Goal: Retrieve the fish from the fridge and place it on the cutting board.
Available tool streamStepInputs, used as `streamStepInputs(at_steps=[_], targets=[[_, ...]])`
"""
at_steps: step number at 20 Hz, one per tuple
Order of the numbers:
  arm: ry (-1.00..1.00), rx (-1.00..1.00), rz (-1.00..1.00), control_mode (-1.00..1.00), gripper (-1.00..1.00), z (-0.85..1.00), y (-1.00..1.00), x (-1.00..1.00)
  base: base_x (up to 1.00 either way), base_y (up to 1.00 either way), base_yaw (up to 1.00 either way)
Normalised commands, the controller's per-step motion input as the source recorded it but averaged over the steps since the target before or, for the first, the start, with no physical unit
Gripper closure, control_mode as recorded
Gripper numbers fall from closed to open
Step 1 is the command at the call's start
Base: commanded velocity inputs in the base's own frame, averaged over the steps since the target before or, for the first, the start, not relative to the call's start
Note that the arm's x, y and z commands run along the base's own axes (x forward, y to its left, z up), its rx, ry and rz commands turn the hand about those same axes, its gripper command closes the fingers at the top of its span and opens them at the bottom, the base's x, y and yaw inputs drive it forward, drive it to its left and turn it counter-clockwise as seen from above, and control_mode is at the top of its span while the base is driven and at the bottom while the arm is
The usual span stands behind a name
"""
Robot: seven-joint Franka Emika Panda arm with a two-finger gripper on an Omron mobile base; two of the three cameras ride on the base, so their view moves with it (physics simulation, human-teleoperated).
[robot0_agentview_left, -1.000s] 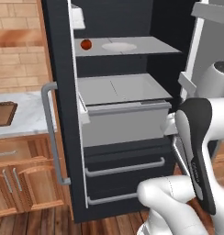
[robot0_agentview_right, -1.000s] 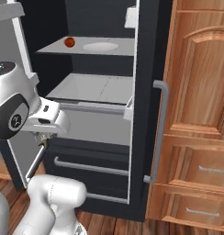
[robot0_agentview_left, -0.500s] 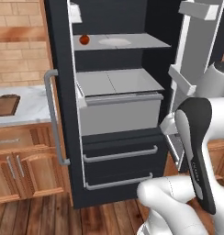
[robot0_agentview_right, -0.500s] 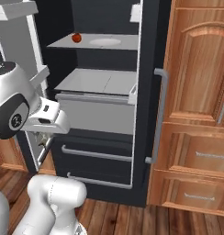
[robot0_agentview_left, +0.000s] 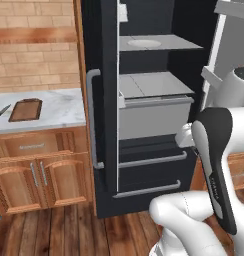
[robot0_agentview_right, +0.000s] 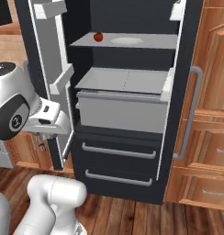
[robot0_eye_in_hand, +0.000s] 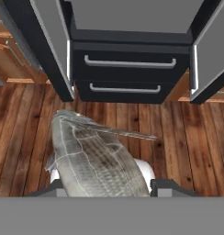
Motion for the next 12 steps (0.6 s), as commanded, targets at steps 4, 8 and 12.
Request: streamStepInputs(at_steps=[4, 8, 12], targets=[[0.0, 0.0, 0.0, 1.0, 1.0, 0.0, 0.0, 0.0, -0.13, 0.51, -0.03], [0.0, 0.0, 0.0, 1.0, 1.0, 0.0, 0.0, 0.0, -0.07, 0.6, -0.07], [0.0, 0.0, 0.0, 1.0, 1.0, 0.0, 0.0, 0.0, -0.07, 0.71, -0.08]])
